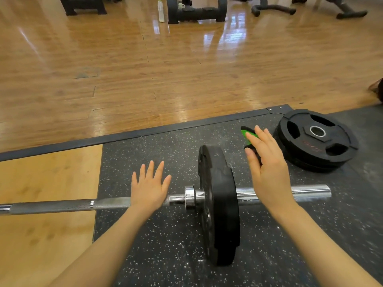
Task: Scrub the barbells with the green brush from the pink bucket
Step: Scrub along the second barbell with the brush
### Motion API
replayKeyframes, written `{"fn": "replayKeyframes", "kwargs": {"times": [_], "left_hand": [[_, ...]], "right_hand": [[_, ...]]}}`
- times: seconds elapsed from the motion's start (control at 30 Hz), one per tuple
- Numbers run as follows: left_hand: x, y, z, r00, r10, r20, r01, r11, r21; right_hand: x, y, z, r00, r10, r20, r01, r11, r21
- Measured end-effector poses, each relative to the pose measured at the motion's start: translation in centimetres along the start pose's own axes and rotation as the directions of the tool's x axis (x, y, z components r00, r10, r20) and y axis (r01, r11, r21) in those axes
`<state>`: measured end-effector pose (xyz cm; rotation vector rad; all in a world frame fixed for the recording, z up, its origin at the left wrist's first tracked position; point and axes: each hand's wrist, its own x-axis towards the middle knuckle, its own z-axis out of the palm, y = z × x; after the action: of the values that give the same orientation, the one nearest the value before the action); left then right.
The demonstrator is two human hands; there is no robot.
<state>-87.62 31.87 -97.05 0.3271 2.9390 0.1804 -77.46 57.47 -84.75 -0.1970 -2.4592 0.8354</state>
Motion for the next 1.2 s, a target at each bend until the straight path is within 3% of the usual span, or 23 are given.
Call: {"fn": "replayKeyframes", "kwargs": {"times": [0.27,0.5,0.7,0.83,0.93,1.07,1.2], "left_hand": [[-2.2,-0.3,0.5,0.988,-0.014,0.152,0.015,1.000,-0.007],[-2.8,-0.2,0.3,0.990,0.006,0.143,-0.001,1.000,-0.031],[-2.4,-0.1,0.3,0.968,-0.027,0.250,0.025,1.000,0.015],[-2.3,0.0,0.1,0.964,-0.028,0.264,0.025,1.000,0.013],[-2.2,0.0,0.2,0.974,-0.032,0.224,0.032,0.999,0.005],[-2.1,0.0,0.2,0.961,-0.038,0.274,0.036,0.999,0.011],[-2.2,0.0,0.3,0.967,-0.023,0.253,0.019,1.000,0.017]], "right_hand": [[-4.9,-5.4,-0.2,0.990,-0.037,0.138,0.031,0.999,0.044],[-7.8,-6.6,1.4,0.947,-0.117,0.301,0.184,0.962,-0.204],[-6.6,-6.4,2.2,0.951,-0.072,0.301,0.175,0.927,-0.331],[-5.6,-6.2,2.6,0.957,-0.042,0.286,0.129,0.947,-0.294],[-5.9,-6.1,2.2,0.950,-0.089,0.298,0.178,0.942,-0.285],[-5.1,-5.1,1.3,0.904,-0.147,0.402,0.236,0.954,-0.183],[-2.1,-3.7,0.8,0.862,-0.088,0.500,0.135,0.989,-0.057]]}}
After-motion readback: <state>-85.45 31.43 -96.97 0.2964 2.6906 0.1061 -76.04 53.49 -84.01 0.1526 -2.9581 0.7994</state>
